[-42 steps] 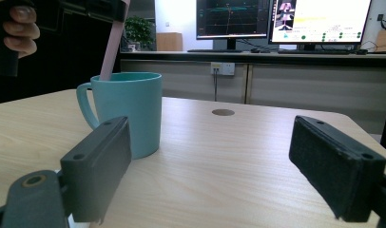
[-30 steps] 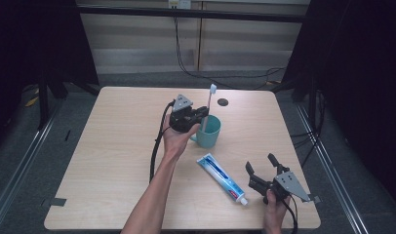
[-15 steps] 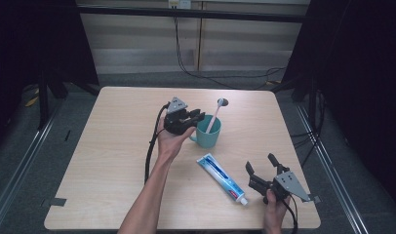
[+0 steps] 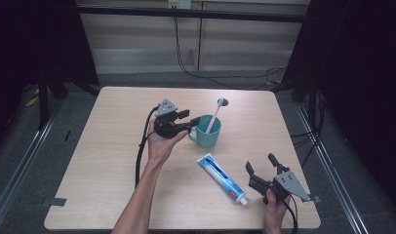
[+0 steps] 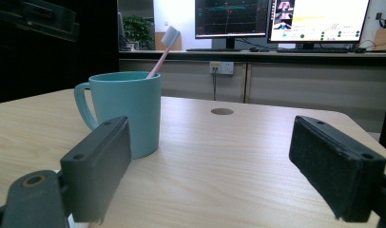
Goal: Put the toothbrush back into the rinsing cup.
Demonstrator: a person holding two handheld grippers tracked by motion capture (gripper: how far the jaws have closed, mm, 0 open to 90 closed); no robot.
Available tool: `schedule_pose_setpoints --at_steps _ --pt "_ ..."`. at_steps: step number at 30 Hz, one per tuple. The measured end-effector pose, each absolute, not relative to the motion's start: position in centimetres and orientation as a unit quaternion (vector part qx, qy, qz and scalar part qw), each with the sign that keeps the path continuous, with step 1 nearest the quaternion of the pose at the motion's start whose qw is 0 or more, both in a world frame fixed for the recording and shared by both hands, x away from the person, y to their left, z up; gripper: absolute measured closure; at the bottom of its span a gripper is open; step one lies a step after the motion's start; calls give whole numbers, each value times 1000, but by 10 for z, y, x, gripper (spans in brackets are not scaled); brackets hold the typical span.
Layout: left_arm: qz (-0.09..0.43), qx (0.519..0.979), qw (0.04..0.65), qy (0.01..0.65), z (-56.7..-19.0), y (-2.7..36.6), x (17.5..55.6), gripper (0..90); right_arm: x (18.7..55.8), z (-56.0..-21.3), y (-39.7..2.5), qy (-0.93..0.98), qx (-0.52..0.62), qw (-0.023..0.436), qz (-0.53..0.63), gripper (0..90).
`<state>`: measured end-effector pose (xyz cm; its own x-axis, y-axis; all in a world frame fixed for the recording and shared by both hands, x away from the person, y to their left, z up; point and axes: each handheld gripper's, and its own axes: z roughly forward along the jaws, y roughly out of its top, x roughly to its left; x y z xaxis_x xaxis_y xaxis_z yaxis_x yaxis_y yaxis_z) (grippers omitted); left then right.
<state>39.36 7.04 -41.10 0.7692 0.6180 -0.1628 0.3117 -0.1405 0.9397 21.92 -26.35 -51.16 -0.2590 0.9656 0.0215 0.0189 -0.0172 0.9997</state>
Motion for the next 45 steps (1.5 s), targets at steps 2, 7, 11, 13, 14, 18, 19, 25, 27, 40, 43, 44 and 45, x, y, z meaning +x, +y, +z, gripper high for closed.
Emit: schedule_pose_setpoints --at_steps 2,7,11,13,14,18,19,25,27,40,43,44,45 --pt "132 745 573 315 -410 76 392 368 219 -512 -263 560 440 422 561 135" --pt "144 745 566 321 -409 88 388 257 219 -512 -263 560 440 422 561 135" --pt "144 740 567 332 -410 99 385 206 219 -512 -263 560 440 422 561 135" --pt "148 741 564 333 -411 105 382 190 219 -512 -263 560 440 422 561 135" --pt "148 736 568 336 -410 109 381 186 219 -511 -263 560 440 422 560 136" --pt "159 726 576 340 -406 123 374 157 219 -512 -263 560 441 422 560 136" --pt "163 722 580 342 -406 126 372 158 219 -512 -263 560 441 422 560 136" --pt "184 726 575 330 -406 139 363 157 219 -511 -263 559 442 424 559 136" --pt "194 725 572 330 -407 144 359 158 219 -511 -263 559 442 423 559 136" --pt "235 702 568 359 -424 172 336 157 219 -511 -263 559 442 424 559 136" --pt "240 706 560 361 -431 172 330 158 219 -512 -263 558 442 424 559 136" --pt "234 705 565 359 -433 174 328 158 219 -512 -263 558 442 424 560 136" --pt "232 705 566 359 -435 176 326 157 219 -512 -263 558 442 425 560 136"
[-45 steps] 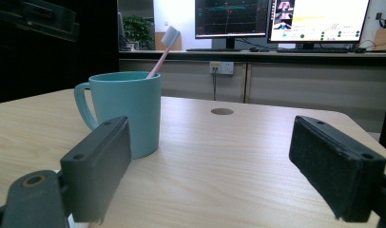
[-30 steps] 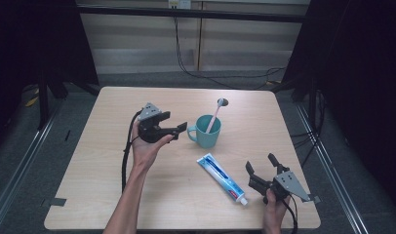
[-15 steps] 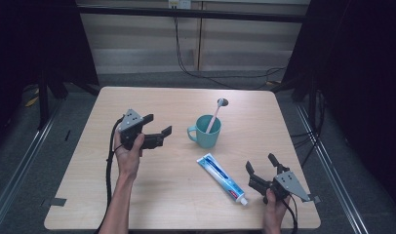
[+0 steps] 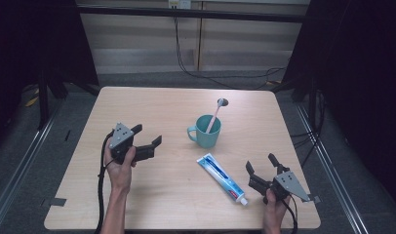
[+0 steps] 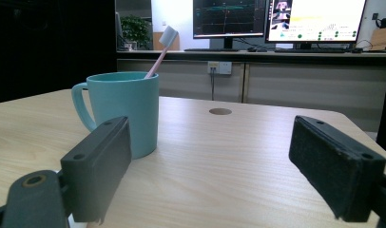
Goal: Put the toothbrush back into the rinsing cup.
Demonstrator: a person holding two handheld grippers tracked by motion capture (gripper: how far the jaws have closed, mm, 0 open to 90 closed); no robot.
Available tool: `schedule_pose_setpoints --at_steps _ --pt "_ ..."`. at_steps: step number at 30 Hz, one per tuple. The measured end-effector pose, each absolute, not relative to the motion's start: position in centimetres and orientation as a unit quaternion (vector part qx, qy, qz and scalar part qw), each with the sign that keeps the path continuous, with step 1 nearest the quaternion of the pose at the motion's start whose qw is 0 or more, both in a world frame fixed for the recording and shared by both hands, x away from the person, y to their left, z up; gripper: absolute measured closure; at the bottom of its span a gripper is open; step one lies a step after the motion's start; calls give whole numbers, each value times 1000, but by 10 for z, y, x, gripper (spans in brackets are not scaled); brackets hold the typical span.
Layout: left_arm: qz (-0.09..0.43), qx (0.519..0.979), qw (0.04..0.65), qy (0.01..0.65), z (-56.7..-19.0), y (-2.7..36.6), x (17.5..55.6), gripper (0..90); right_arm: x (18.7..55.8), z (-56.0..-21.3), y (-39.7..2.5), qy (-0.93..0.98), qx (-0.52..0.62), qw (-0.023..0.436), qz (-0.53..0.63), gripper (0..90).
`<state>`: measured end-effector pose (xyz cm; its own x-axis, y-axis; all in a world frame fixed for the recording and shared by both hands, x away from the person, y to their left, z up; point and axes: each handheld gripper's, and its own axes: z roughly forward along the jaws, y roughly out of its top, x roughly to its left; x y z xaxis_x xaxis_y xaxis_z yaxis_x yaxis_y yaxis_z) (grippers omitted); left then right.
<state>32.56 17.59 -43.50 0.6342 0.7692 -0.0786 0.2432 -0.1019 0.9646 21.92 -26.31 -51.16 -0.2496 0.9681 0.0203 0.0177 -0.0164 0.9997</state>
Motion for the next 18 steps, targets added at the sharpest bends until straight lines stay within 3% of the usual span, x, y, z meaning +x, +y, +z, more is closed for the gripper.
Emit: schedule_pose_setpoints --at_steps 16,18 --pt "265 668 576 390 -478 199 290 153 219 -511 -263 559 443 424 558 138" --pt "288 674 558 389 -481 197 286 156 220 -511 -263 559 443 424 558 138"
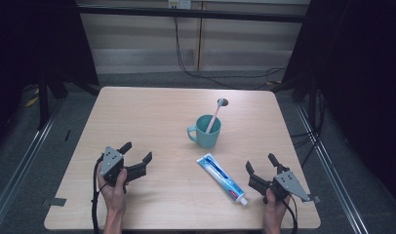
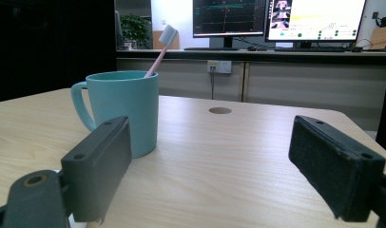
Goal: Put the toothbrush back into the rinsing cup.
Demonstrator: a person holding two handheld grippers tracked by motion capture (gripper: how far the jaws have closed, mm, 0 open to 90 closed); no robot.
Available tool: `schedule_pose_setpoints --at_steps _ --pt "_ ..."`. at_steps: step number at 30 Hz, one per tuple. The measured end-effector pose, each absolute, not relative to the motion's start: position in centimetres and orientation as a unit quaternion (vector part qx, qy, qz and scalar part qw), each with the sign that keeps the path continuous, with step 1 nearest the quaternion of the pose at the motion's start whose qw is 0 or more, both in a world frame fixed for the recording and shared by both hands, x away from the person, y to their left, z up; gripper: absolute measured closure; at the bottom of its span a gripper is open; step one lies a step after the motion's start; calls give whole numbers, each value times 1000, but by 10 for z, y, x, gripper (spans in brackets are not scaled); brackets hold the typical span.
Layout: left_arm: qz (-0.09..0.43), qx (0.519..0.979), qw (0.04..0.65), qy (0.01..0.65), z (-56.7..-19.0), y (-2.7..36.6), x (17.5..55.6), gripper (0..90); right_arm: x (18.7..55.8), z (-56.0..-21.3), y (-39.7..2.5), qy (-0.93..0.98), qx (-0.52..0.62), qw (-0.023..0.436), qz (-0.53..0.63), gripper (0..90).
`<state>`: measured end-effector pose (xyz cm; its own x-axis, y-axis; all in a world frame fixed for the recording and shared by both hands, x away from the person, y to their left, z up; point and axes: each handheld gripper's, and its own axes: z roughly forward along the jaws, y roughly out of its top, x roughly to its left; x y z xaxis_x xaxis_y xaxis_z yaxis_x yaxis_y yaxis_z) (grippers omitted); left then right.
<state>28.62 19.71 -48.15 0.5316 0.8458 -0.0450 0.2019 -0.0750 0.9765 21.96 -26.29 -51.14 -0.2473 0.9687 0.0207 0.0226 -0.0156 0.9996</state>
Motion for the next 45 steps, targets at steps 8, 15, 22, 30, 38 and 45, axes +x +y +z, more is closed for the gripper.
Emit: schedule_pose_setpoints --at_steps 8,15,22,30,38,45 --pt "295 653 572 399 -494 206 280 155 220 -511 -263 560 442 424 558 140" --pt "304 644 564 419 -506 210 274 158 220 -511 -263 561 444 423 556 139" --pt "320 633 577 406 -507 212 269 157 221 -511 -261 565 449 424 548 133" --pt "334 626 586 391 -508 212 262 155 233 -507 -266 585 481 373 536 133" --pt "345 620 587 391 -508 211 260 159 244 -483 -258 642 477 325 505 148" --pt "346 619 582 398 -508 211 261 157 249 -467 -242 682 449 290 499 278"
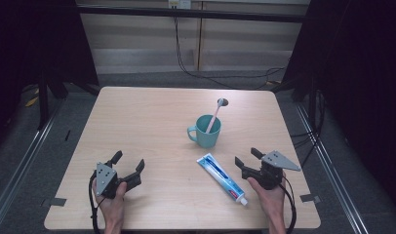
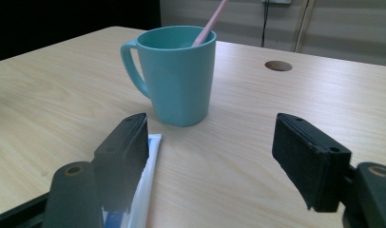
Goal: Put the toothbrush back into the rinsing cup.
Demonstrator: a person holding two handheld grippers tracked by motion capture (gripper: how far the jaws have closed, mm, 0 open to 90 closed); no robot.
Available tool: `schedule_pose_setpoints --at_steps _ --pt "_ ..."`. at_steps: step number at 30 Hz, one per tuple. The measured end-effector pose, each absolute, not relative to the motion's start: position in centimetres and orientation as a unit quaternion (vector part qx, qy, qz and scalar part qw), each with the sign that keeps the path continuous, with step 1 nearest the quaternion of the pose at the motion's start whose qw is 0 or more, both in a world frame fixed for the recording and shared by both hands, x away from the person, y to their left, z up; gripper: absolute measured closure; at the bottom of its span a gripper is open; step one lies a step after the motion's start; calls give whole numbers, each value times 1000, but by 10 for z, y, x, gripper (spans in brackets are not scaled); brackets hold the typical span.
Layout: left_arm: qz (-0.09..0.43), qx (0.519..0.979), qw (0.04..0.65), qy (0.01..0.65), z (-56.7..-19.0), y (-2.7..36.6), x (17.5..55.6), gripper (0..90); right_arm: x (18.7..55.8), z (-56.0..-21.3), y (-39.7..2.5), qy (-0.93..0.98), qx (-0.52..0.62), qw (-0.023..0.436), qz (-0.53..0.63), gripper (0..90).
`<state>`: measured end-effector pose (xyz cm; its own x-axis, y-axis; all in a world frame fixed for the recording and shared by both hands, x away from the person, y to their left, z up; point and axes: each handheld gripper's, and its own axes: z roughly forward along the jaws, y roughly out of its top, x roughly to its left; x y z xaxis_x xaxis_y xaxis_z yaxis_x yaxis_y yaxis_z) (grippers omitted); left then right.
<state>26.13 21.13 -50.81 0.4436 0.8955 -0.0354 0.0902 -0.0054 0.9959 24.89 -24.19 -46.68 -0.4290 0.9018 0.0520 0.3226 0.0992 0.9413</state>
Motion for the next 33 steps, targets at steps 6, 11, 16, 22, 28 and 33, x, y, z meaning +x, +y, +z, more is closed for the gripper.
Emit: schedule_pose_setpoints --at_steps 6,11,16,22,28,33 --pt "353 620 585 385 -509 209 258 157 254 -459 -233 712 444 253 481 351" --pt "360 613 580 399 -508 209 259 157 261 -452 -226 736 446 223 458 376" --pt "358 615 585 389 -509 209 259 157 270 -447 -218 769 436 186 428 376" --pt "363 611 590 383 -510 210 256 158 281 -445 -207 813 432 130 368 379" --pt "363 612 590 381 -510 210 256 158 291 -448 -199 833 436 97 326 375" --pt "362 612 591 381 -510 210 257 158 300 -451 -194 844 445 58 295 357"
